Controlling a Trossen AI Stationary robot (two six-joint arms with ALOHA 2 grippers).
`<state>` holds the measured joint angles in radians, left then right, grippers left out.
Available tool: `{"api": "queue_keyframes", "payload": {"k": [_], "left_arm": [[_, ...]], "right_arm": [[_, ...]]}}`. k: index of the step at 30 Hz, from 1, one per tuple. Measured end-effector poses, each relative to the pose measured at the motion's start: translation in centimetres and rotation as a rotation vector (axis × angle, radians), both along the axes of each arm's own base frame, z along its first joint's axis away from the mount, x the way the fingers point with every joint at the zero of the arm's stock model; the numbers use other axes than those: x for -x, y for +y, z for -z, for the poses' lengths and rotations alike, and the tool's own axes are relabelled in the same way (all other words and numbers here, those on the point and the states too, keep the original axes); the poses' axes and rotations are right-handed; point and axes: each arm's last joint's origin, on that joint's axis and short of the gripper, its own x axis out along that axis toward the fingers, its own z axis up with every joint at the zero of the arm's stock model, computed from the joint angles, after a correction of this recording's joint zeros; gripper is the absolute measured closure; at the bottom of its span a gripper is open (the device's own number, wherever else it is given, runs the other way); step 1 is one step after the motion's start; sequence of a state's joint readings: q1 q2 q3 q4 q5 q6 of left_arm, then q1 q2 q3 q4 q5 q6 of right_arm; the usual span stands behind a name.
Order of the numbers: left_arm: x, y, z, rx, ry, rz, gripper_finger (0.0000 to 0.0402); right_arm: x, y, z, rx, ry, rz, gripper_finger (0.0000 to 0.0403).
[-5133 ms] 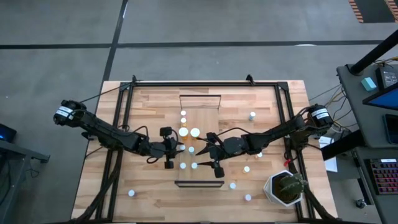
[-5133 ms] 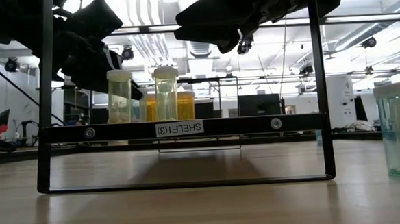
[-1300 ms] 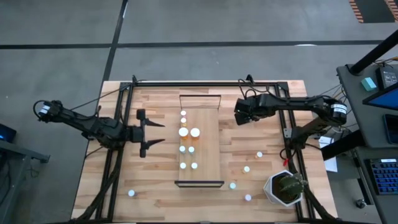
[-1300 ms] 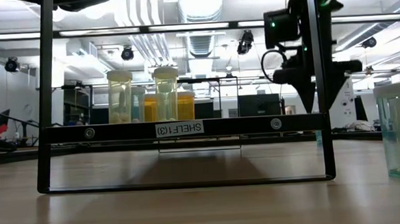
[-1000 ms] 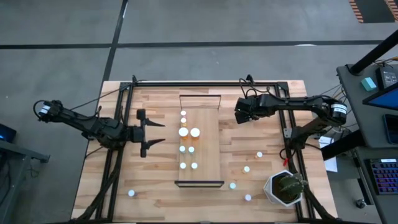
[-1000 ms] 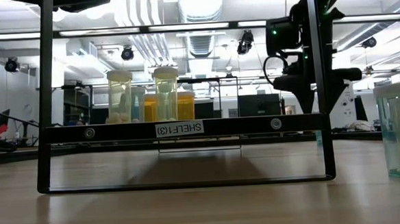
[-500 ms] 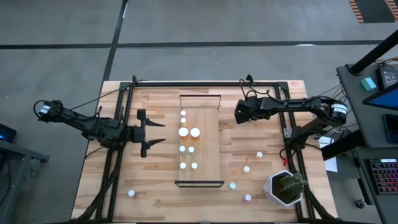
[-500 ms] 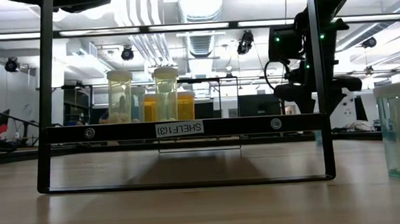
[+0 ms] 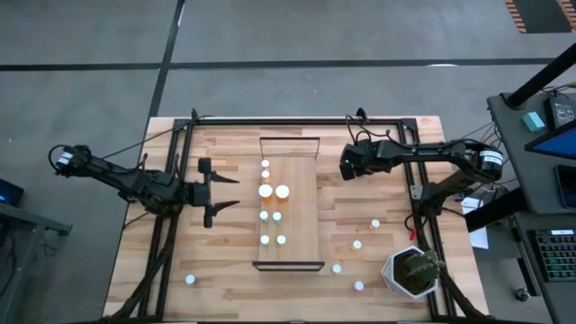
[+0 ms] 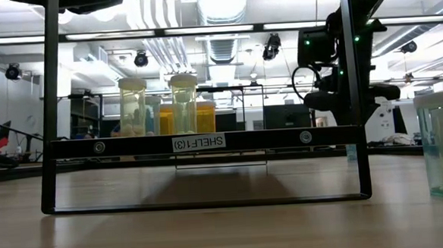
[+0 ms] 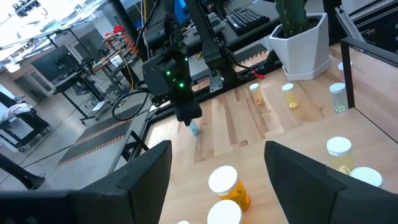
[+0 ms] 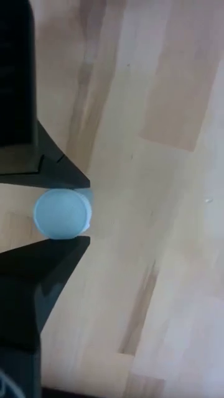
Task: Pick and place medicine bottles onto shelf by color
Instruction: Put the blue pill bottle on the shelf
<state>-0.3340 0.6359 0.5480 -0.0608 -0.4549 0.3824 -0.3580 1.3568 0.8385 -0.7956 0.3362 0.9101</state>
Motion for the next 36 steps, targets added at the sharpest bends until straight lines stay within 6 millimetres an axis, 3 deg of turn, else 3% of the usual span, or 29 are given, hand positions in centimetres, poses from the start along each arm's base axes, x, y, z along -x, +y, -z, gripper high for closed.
{"api": "queue_keyframes", "payload": {"k": [4, 9, 13, 18, 23, 31, 36], "left_arm": [[0.0, 0.0, 0.0, 0.0, 0.002, 0.0, 0.0162], [-0.1, 0.0, 0.1, -0.001, 0.004, 0.0, 0.0162], [-0.1, 0.0, 0.1, -0.002, 0.005, -0.002, 0.0162], [-0.1, 0.0, 0.1, -0.017, 0.007, -0.002, 0.0162], [-0.1, 0.0, 0.2, -0.022, 0.012, -0.001, 0.0162], [0.0, 0.1, 0.6, -0.035, 0.019, -0.018, 0.0162], [0.6, 0.3, 0.9, -0.039, 0.008, -0.018, 0.0162]], "right_arm": [[-0.6, 0.2, -2.4, -0.003, 0.016, -0.047, 0.0279], [-2.3, 1.1, -7.7, 0.022, -0.013, -0.174, 0.0288], [-4.4, 3.0, -11.6, 0.051, -0.118, -0.339, 0.0296], [-6.7, 6.1, -14.7, 0.019, -0.234, -0.515, 0.0294], [-9.5, 9.0, -15.2, -0.038, -0.255, -0.675, 0.0293], [-14.6, 11.7, -14.1, 0.006, -0.158, -0.983, 0.0293], [-16.5, 13.9, -13.8, 0.048, -0.128, -1.161, 0.0294]]}}
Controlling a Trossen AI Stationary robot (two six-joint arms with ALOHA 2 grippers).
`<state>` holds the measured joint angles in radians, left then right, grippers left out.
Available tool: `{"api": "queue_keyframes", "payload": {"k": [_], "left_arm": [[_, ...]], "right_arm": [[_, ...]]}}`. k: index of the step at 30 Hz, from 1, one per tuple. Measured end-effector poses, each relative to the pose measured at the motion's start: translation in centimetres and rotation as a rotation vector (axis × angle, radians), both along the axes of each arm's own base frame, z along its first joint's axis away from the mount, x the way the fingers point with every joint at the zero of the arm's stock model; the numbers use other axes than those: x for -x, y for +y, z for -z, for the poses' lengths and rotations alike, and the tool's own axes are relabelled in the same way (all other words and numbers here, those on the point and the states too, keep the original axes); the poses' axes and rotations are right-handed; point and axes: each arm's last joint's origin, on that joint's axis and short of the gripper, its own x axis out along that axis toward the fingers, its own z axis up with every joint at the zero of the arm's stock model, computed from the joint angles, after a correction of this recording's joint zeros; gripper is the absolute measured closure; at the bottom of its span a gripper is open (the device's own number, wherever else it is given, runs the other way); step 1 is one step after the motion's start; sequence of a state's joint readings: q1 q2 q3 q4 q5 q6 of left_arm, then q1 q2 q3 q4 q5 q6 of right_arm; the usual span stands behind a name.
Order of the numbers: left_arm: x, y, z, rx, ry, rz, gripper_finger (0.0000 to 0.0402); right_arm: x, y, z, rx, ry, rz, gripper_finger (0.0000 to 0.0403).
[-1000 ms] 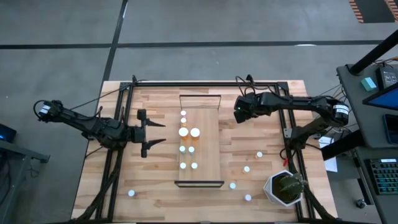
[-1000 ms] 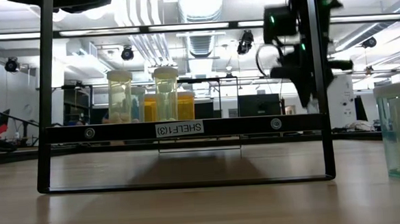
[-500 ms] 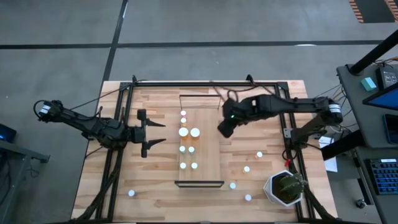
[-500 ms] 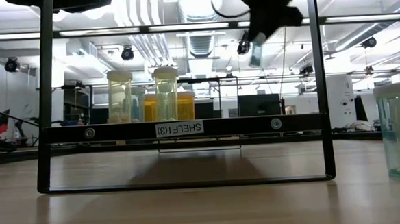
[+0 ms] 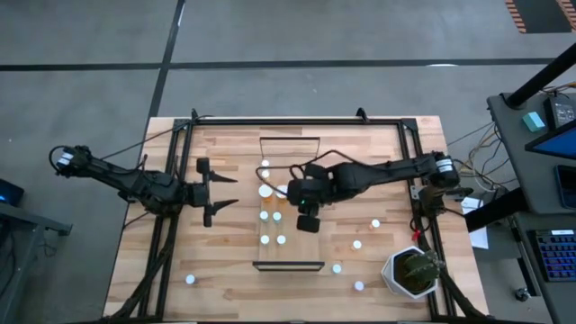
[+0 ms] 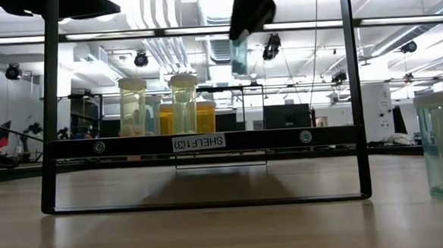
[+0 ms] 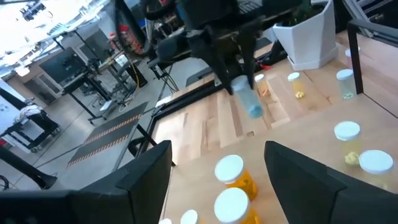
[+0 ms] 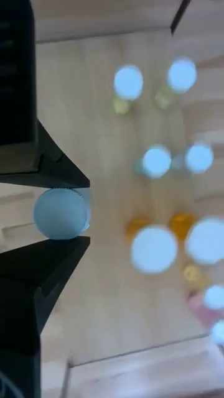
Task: Pick and place medicine bottles onto shelf by color
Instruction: Put the blue pill bottle on the shelf
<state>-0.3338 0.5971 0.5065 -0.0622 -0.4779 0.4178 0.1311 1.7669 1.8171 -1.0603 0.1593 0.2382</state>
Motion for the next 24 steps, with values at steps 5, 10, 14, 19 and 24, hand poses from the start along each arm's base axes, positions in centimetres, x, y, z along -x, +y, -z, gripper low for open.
{"api": "queue_keyframes", "payload": {"k": [5, 10, 14, 19, 24], "left_arm": [[0.8, 0.3, 0.2, 0.001, -0.023, 0.001, 0.0162], [1.0, 0.4, 0.1, 0.006, -0.04, 0.001, 0.0162], [1.0, 0.3, 0.1, 0.006, -0.038, 0.002, 0.0162], [0.8, 0.3, 0.2, 0.002, -0.028, 0.002, 0.0162], [0.7, 0.2, 0.3, -0.001, -0.018, 0.002, 0.0162]], "right_arm": [[-0.9, 1.1, -0.5, 0.052, -0.034, -0.017, 0.0293], [-1.2, 2.0, -1.4, 0.031, -0.095, -0.027, 0.0292], [-1.5, 2.7, -2.5, 0.024, -0.155, -0.049, 0.0294], [-1.5, 2.8, -3.9, 0.0, -0.202, -0.084, 0.0295], [-1.3, 2.7, -4.9, 0.015, -0.211, -0.115, 0.0295]]}}
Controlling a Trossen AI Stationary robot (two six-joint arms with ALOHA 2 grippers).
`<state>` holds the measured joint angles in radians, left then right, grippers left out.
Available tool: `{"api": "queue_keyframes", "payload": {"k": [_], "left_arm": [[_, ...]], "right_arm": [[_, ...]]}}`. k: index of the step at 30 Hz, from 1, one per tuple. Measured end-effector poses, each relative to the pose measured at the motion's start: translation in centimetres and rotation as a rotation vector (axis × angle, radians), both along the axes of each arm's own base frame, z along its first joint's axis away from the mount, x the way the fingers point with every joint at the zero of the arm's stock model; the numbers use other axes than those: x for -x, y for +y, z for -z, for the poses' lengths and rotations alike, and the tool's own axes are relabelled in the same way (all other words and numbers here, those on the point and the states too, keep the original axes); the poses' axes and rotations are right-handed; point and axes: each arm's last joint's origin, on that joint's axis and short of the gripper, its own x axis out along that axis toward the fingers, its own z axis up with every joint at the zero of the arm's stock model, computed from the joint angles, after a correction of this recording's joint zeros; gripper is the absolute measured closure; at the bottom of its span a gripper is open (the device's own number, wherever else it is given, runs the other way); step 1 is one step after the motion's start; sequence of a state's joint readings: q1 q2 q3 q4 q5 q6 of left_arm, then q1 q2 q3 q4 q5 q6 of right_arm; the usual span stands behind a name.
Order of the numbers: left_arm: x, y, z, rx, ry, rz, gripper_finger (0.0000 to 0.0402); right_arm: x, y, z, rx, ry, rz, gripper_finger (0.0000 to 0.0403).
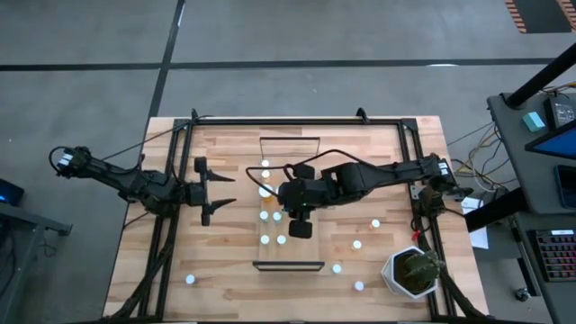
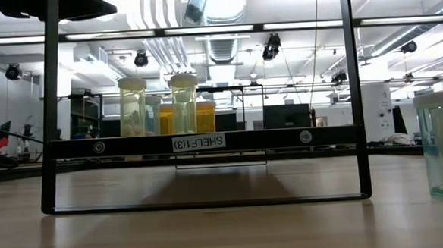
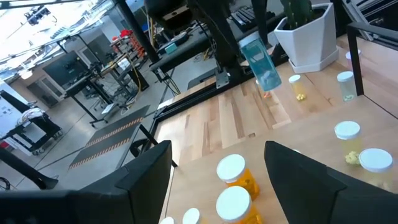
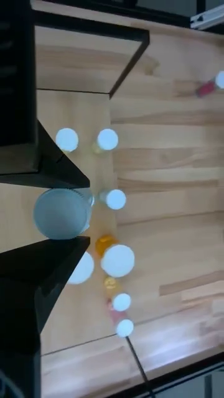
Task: Pick and place medicine bottles onto shelf by color
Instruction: Put the blue pill bottle on the shelf
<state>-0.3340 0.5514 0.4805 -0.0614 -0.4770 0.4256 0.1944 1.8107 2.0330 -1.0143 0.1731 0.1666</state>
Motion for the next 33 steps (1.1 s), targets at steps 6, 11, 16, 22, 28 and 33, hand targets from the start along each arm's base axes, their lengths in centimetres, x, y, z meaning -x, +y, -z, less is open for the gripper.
{"api": "queue_keyframes", "payload": {"k": [6, 11, 16, 22, 28, 33], "left_arm": [[0.0, 0.0, -0.1, 0.001, -0.003, 0.001, 0.0162], [0.0, 0.0, -0.3, 0.008, -0.023, 0.001, 0.0162], [-0.2, -0.1, -0.4, 0.012, -0.034, 0.001, 0.0162], [-0.3, -0.1, -0.5, 0.014, -0.042, 0.001, 0.0162], [-0.3, -0.1, -0.6, 0.018, -0.054, 0.002, 0.0162], [-0.3, -0.1, -0.8, 0.024, -0.07, 0.001, 0.0162]], "right_arm": [[0.5, -0.8, -0.5, 0.02, 0.044, 0.006, 0.0295], [1.0, -0.8, -1.7, 0.044, 0.044, -0.026, 0.0296], [1.5, -0.6, -2.5, 0.034, 0.044, -0.018, 0.0296], [1.9, 1.6, -3.0, 0.009, 0.017, -0.063, 0.0296], [1.9, 2.9, -3.2, -0.028, -0.014, -0.079, 0.0296], [2.2, 3.9, -3.1, -0.05, -0.011, -0.12, 0.0296]]}}
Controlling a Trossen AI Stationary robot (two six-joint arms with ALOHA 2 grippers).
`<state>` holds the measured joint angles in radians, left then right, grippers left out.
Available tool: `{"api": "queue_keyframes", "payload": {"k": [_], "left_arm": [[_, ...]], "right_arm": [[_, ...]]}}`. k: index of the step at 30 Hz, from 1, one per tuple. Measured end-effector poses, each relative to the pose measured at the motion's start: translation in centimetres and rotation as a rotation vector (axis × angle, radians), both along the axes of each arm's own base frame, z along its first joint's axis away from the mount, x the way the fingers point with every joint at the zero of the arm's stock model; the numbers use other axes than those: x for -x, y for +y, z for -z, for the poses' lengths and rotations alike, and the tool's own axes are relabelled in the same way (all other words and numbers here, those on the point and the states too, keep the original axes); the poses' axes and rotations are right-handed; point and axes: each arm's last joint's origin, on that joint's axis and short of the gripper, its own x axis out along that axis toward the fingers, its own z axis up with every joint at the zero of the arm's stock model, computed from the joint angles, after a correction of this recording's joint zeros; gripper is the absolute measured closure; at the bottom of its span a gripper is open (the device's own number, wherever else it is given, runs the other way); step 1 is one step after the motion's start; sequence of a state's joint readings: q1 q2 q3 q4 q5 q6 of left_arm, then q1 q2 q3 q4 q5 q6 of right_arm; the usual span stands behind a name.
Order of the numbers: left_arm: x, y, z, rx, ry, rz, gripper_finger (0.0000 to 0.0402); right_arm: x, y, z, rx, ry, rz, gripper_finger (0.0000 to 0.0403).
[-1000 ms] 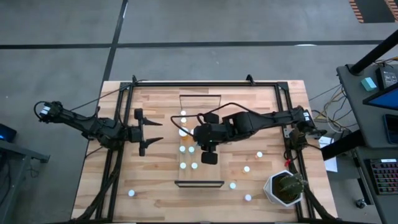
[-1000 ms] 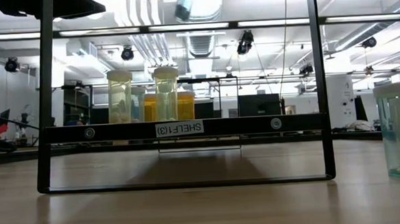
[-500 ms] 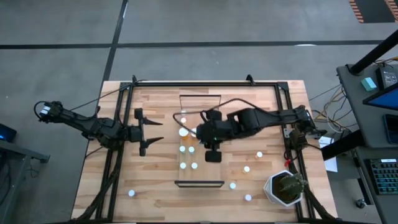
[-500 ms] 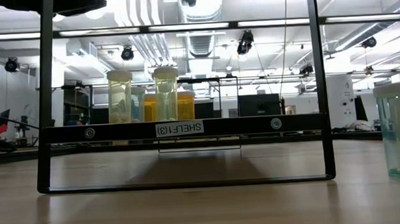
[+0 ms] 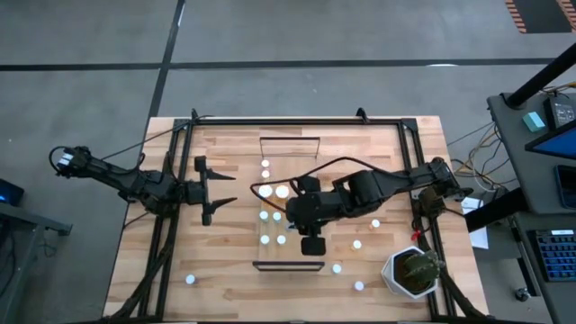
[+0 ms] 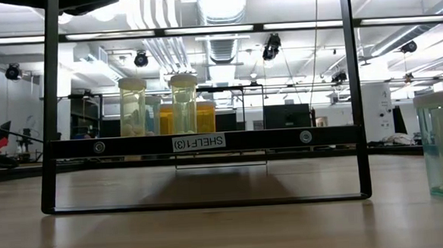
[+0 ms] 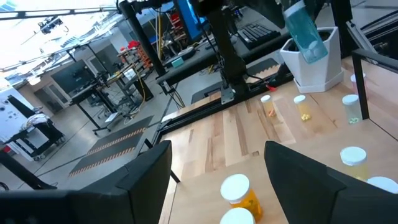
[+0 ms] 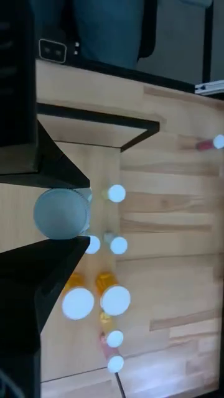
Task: Pick and place medicine bottles onto shelf by color
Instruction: Put the blue pill bottle on the shelf
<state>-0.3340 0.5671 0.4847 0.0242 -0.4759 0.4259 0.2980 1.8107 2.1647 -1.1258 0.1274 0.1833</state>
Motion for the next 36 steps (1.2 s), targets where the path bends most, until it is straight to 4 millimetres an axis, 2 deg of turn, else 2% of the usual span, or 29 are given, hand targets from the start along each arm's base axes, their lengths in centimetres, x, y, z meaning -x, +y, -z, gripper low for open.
{"api": "queue_keyframes", "payload": {"k": [7, 14, 18, 25, 30, 36], "left_arm": [[0.0, 0.0, -0.2, 0.007, -0.019, 0.0, 0.0162], [0.0, 0.0, -0.2, 0.006, -0.019, 0.0, 0.0162], [0.0, 0.0, -0.2, 0.007, -0.019, 0.0, 0.0162], [0.0, 0.0, -0.2, 0.008, -0.019, 0.0, 0.0162], [0.0, 0.0, -0.2, 0.009, -0.02, 0.0, 0.0162], [0.0, 0.0, -0.2, 0.009, -0.017, 0.001, 0.0162]], "right_arm": [[0.7, 1.9, 0.5, -0.01, 0.03, -0.037, 0.0296], [1.1, 2.6, 2.3, -0.05, 0.126, 0.039, 0.0296], [0.8, 2.1, 3.8, -0.06, 0.182, 0.102, 0.0296], [0.0, -0.7, 6.4, -0.098, 0.25, 0.348, 0.0296], [0.0, -0.7, 9.1, -0.109, 0.311, 0.388, 0.0296], [-0.2, -0.7, 11.3, -0.12, 0.324, 0.423, 0.0296]]}}
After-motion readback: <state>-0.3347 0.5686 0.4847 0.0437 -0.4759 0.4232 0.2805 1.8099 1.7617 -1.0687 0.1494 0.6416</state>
